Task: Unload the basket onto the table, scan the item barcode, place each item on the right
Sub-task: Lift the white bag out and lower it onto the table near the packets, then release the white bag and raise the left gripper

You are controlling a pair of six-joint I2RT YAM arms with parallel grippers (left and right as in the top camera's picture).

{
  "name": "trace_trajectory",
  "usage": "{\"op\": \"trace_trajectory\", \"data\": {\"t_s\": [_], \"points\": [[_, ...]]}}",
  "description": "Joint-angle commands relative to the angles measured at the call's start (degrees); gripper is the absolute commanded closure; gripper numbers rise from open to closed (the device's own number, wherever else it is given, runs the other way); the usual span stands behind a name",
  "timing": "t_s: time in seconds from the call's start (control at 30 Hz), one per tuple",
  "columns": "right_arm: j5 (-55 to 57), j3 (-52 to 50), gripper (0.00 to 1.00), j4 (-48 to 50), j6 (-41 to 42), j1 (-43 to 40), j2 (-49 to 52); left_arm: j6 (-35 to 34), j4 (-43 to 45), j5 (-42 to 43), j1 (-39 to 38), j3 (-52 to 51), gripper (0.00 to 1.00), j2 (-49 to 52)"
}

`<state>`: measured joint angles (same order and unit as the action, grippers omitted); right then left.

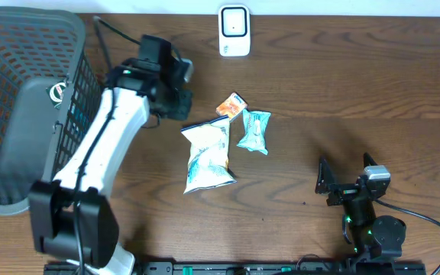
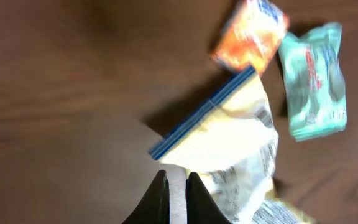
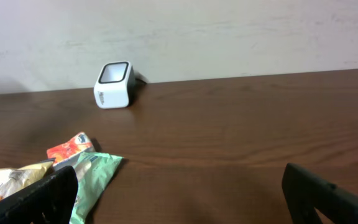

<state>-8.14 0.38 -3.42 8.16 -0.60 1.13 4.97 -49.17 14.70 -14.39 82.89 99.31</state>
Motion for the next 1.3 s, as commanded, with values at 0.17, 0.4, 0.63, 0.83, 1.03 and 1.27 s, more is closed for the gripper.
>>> {"op": "trace_trajectory", "data": {"t_s": [0.17,0.4,0.63,0.83,1.03,1.27], "points": [[-0.13,-0.04,0.01,-0.22,0.57,0.37,0.09,0.74,-10.38,1.36,-8.02,-0.28,0.49,0.92],[-0.13,-0.04,0.01,-0.22,0.57,0.37,0.09,-0.31,-8.94,1.31,-14.84,-4.33,0.00,1.05],[-0.13,-0.04,0.01,-0.22,0.57,0.37,0.09,-5.01,-2.12,1.07,-17.73,-12.15,0.02,1.07],[-0.13,-0.04,0.01,-0.22,0.57,0.37,0.09,-6.86,8.13,0.92,-17.68,-19.04,0.02,1.11],[-0.13,-0.04,0.01,-0.22,0.57,0.37,0.09,-9.18,14.47,0.83,-17.66,-21.70,0.45,1.16],[-0.13,-0.04,0.01,-0.22,0.57,0.37,0.09,-9.35,17.51,-9.84,-17.66,-21.70,0.87,1.16]]}}
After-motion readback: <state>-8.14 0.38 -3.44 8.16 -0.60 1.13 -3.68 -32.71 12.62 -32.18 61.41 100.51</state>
